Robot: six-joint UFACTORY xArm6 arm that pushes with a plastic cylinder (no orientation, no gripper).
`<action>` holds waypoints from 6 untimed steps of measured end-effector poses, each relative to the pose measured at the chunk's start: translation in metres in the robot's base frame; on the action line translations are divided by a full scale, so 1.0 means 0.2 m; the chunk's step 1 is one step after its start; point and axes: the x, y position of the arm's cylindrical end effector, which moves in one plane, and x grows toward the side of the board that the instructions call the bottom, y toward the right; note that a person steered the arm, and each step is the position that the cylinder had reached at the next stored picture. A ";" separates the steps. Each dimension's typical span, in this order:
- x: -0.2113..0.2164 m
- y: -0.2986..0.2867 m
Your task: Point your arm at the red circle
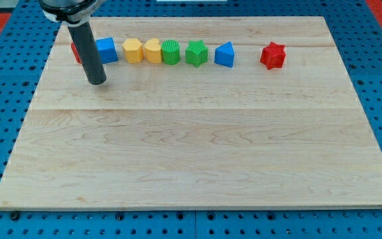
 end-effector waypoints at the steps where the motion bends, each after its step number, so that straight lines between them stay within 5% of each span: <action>1: 0.00 0.00; 6: 0.04 -0.03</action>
